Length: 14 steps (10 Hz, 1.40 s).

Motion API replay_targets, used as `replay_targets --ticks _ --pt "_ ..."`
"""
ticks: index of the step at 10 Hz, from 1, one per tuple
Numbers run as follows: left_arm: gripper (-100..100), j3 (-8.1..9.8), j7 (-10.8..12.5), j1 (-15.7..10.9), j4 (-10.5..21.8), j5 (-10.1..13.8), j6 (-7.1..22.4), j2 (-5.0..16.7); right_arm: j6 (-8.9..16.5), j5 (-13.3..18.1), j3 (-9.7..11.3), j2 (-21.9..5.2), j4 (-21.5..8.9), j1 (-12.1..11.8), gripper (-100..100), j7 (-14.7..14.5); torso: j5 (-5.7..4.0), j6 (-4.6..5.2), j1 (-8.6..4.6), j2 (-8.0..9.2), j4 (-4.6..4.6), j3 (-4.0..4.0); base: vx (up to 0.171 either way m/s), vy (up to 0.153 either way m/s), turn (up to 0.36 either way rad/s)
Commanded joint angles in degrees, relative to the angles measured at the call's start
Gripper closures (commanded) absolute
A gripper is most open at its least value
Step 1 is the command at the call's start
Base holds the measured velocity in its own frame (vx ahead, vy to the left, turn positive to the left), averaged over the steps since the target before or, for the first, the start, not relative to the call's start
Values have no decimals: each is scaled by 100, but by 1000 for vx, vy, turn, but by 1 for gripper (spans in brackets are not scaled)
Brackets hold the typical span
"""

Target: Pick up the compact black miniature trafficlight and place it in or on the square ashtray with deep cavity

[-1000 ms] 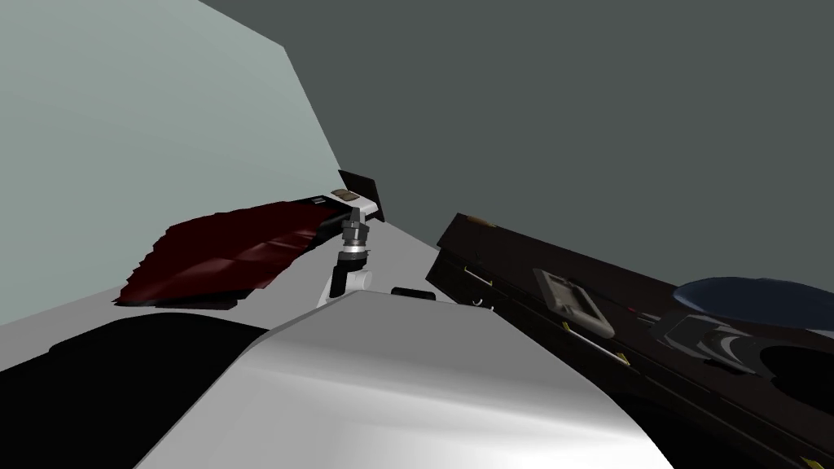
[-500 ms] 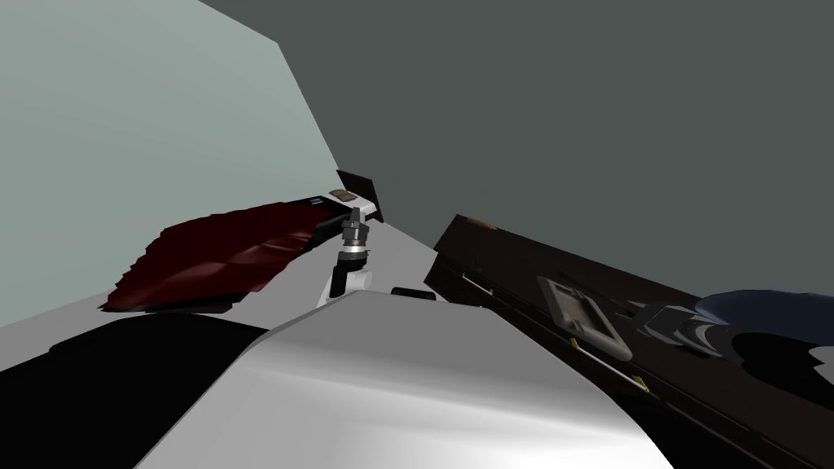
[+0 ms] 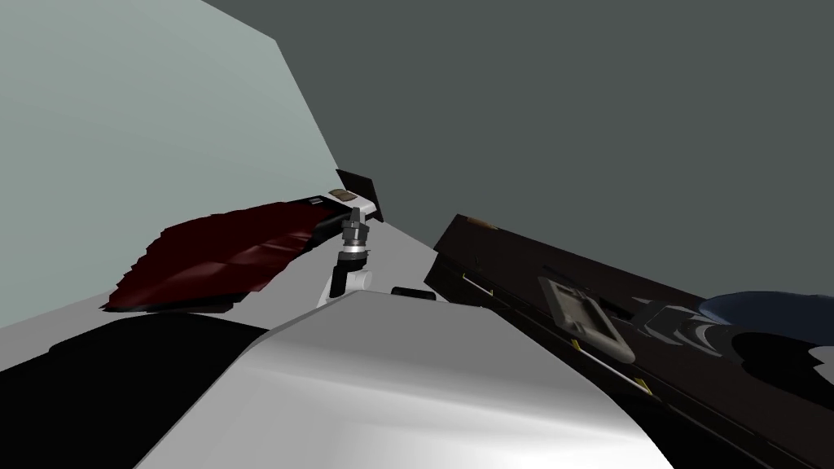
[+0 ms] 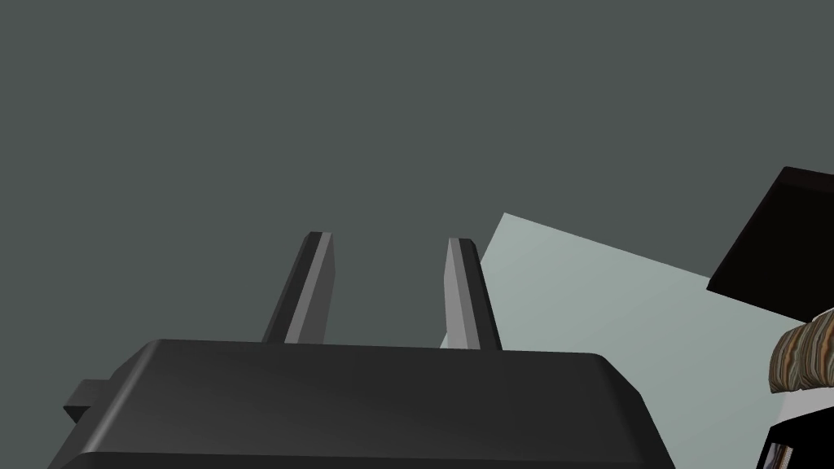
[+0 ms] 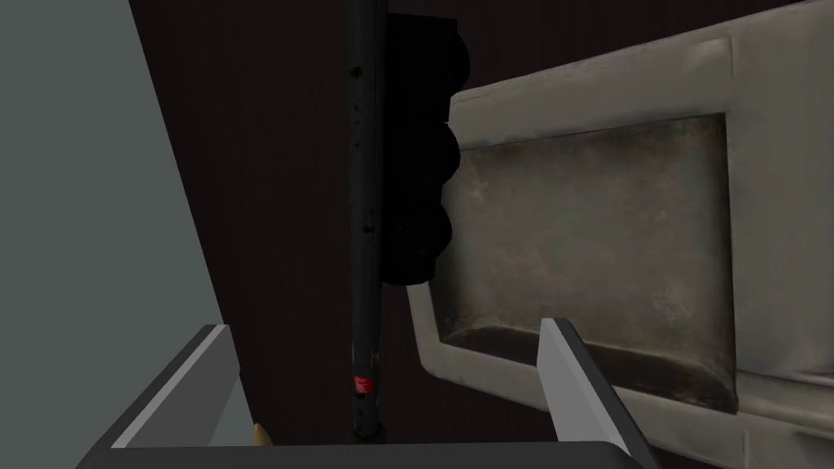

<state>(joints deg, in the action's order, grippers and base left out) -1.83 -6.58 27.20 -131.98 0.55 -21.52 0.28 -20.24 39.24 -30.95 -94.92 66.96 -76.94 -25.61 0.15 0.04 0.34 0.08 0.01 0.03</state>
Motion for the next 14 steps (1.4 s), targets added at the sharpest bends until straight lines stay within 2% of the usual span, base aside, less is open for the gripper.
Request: replay_targets --ticks 1,2,10,11,12,14 --pt "0 0 0 0 0 0 0 0 -286 -32 -171 50 -200 11 -100 -204 0 0 0 0 0 0 54 11 -107" --pt "0 0 0 1 0 0 0 0 -297 -32 -171 50 -200 11 -100 -204 2 4 4 -12 -2 -6 70 16 -54" --pt "0 0 0 1 0 0 0 0 -1484 -162 -854 248 -999 57 -100 -1022 2 0 9 -24 -6 -14 64 24 -65" --pt "0 0 0 1 0 0 0 0 -1380 -160 -781 231 -946 72 -100 -958 3 1 13 -16 -4 -10 11 18 -33" --pt "0 0 0 0 0 0 0 0 -1412 -162 -789 235 -957 73 0 -982 2 -2 8 -7 -3 -5 0 0 0" --pt "0 0 0 0 0 0 0 0 -1409 -161 -788 234 -956 73 0 -980 0 -2 0 -1 -1 -1 0 0 0"
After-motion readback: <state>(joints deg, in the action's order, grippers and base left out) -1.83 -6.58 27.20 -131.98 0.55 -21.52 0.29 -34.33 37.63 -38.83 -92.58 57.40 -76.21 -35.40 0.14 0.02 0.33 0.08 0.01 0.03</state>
